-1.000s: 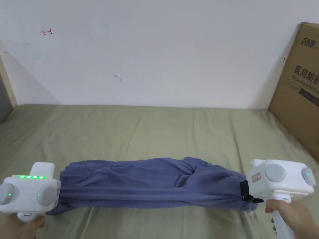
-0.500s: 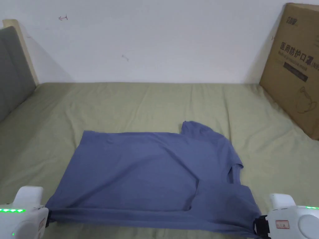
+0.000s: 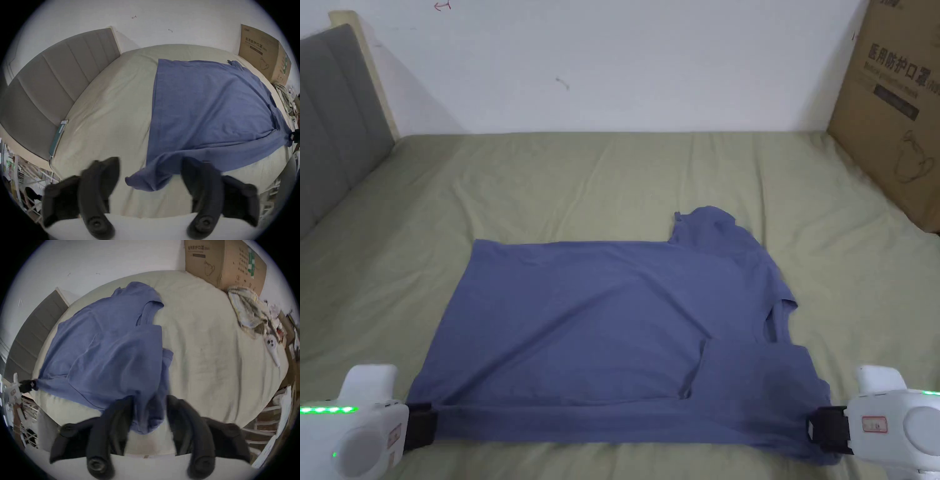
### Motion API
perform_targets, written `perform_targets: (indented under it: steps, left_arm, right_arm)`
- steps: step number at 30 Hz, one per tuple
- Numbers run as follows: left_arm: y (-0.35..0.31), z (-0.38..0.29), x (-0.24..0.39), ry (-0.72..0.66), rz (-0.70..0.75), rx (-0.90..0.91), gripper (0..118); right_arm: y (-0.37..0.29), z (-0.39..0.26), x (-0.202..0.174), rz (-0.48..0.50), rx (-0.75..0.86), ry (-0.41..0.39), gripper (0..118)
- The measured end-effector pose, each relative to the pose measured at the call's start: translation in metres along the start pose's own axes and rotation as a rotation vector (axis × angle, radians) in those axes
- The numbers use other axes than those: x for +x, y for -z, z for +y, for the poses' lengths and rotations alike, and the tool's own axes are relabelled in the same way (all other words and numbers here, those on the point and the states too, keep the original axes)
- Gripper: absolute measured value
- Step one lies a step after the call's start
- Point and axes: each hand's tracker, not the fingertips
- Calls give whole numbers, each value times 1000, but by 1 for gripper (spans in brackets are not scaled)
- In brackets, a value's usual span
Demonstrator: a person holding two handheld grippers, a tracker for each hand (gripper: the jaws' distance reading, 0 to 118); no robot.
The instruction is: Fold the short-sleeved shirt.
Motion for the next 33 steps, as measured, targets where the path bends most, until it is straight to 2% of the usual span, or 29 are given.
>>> perform_targets:
  steps: [1,7,8,9,10,11,12,15,17,18,19,20,21,22,23,28,29,30,31,32,33]
  left_arm:
    - [-3,1,0,-8,-5,5,96]
    - [-34,3,4,-4,-76,87,96]
    - [-40,2,4,-3,-107,100,93]
    - [-45,-2,5,-7,-127,110,84]
    - [-48,-5,5,-6,-149,104,63]
    - [-49,-9,6,-8,-153,93,18]
    - [-47,-14,8,-10,-149,81,0]
    - [-39,-29,9,-24,-178,15,0]
    - [-38,-39,8,-47,-148,37,0]
    - [-37,-42,6,-53,-142,42,0]
    - [-37,-47,2,-61,-129,46,12]
    - [-35,-48,-1,-70,-132,44,51]
    - [-32,-47,-7,-86,-124,38,82]
    - [-29,-46,-12,-110,-121,21,101]
    - [-28,-45,-15,-132,-112,21,107]
    - [-14,-27,-31,-155,-98,79,105]
    - [-9,-24,-32,-158,-101,76,96]
    - [-2,-21,-33,-169,-124,70,73]
    - [-3,-19,-30,-181,-143,64,33]
    - [-1,-17,-28,-190,-157,63,1]
    - [1,-18,-23,-181,-142,71,1]
  right_arm:
    - [-2,1,0,-13,8,-12,64]
    - [-25,8,-7,47,85,1,61]
    - [-28,9,-11,49,98,-10,49]
    - [-30,9,-15,50,107,-28,29]
    - [-30,8,-18,51,110,-32,7]
    - [-30,6,-21,52,117,-37,1]
    - [-29,5,-23,77,114,-35,0]
    - [-21,0,-32,82,92,-41,0]
    - [-16,-1,-34,77,74,-55,0]
    - [-15,-1,-34,77,73,-53,0]
    - [-14,-1,-34,80,68,-51,0]
    - [-13,-1,-33,84,62,-48,0]
    - [-12,-1,-33,83,60,-45,0]
    - [-12,-1,-32,81,59,-44,0]
    - [-11,-1,-32,78,54,-44,0]
    - [-5,-2,-30,73,34,-38,0]
    - [-3,-3,-30,69,29,-38,0]
    - [-2,-4,-30,65,25,-37,0]
    - [-2,-4,-30,65,21,-35,0]
    - [-2,-5,-29,68,16,-32,0]
    - [-2,-6,-30,69,14,-30,0]
